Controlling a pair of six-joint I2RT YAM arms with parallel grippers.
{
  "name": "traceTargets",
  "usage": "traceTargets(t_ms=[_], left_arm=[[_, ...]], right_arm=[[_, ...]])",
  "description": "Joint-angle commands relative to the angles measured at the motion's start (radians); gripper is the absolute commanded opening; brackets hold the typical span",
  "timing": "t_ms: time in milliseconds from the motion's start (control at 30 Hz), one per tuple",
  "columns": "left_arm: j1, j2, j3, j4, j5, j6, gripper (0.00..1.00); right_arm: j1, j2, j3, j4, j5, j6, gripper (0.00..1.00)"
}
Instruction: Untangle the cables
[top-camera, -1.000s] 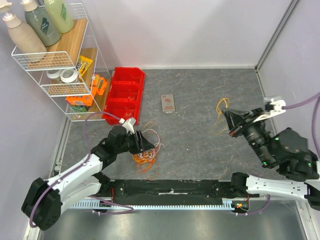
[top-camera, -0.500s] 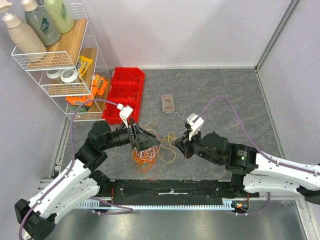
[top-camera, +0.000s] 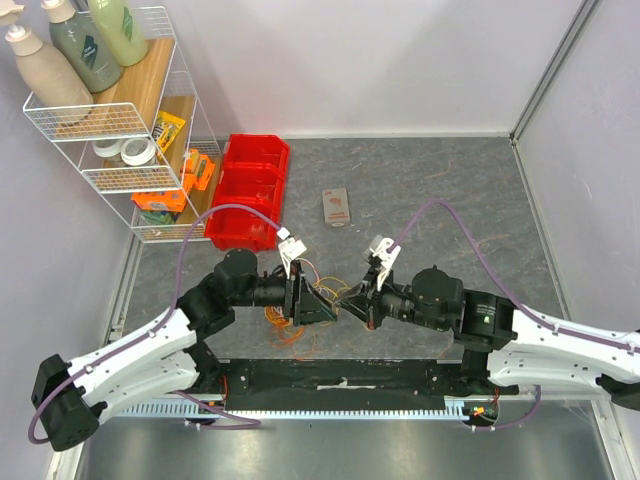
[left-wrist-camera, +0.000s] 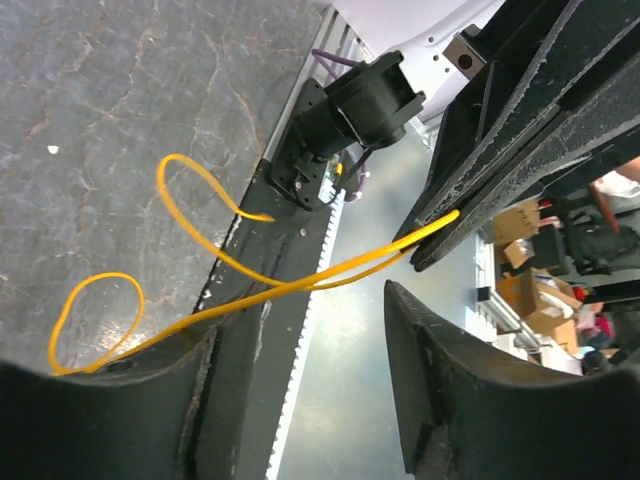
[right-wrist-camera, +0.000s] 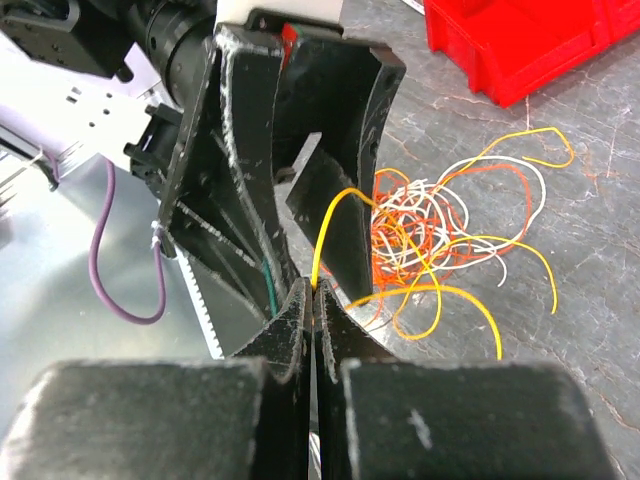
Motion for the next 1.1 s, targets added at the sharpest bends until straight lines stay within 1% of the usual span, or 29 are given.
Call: traceTargets(t_ms=[0,67,167,200,300,333,400,433,467,500,567,633,700,767,867,933,1000,1033,1067], left_arm=[[-0.015,-0.027,0.085,-0.068,-0.056,0.158,0.57],[-0.015,-0.076,0.088,-0.102,-0.06,0.208,0.57],[-0.017,-0.165,0.093,-0.162,-0.135,0.257,0.57],[-0.015,-0.191,0.096,-0.179,-0.172,0.267,0.59],[-0.015,-0.243,0.096,-0.205,-0.27,0.273,0.78],[-0.017,-0.246,0.097,-0.208,-0.282,0.279,0.82],[-0.017,-0.225,0.108,-0.208,-0.275,0.29,0.84],[-0.017,-0.202,0.114,-0.207,-0.249,0.302,0.83],[-0.017,-0.176,0.12,-0.211,-0.205,0.313,0.81],[-0.015,-0.151,0.129,-0.211,-0.18,0.317,0.75],[-0.017,-0.107,0.133,-0.196,-0.073,0.325,0.61],[-0.017,-0.079,0.116,-0.152,0.016,0.308,0.58],[-0.018,-0.079,0.082,-0.093,0.064,0.282,0.57],[-0.017,-0.088,0.062,-0.064,0.07,0.271,0.52],[-0.017,-0.094,0.059,-0.078,0.032,0.28,0.39],[-0.017,-0.093,0.074,-0.113,-0.006,0.293,0.17],[-0.017,-0.101,0.093,-0.148,-0.051,0.302,0.04],[-0.017,-0.107,0.1,-0.157,-0.075,0.302,0.02],[-0.017,-0.111,0.107,-0.174,-0.1,0.3,0.02]], right_arm=[[0.0,-0.083,-0.025,0.006,-0.029,-0.021,0.0],[0.0,-0.106,-0.039,-0.002,-0.036,-0.022,0.0],[0.0,-0.112,-0.052,-0.005,-0.075,-0.031,0.0],[0.0,-0.108,-0.052,-0.004,-0.092,-0.037,0.0],[0.0,-0.086,-0.045,0.001,-0.148,-0.05,0.0],[0.0,-0.082,-0.044,0.004,-0.161,-0.051,0.0],[0.0,-0.077,-0.041,0.015,-0.176,-0.05,0.0],[0.0,-0.079,-0.041,0.018,-0.179,-0.048,0.0],[0.0,-0.083,-0.041,0.024,-0.187,-0.048,0.0],[0.0,-0.086,-0.041,0.029,-0.188,-0.047,0.0],[0.0,-0.1,-0.042,0.033,-0.185,-0.045,0.0],[0.0,-0.12,-0.047,0.033,-0.172,-0.045,0.0],[0.0,-0.134,-0.052,0.03,-0.164,-0.041,0.0],[0.0,-0.147,-0.055,0.032,-0.158,-0.039,0.0],[0.0,-0.16,-0.059,0.029,-0.149,-0.039,0.0],[0.0,-0.167,-0.062,0.017,-0.133,-0.039,0.0],[0.0,-0.171,-0.064,-0.008,-0.107,-0.042,0.0],[-0.001,-0.172,-0.067,-0.025,-0.054,-0.042,0.01],[0.0,-0.172,-0.07,-0.049,-0.009,-0.05,0.01]])
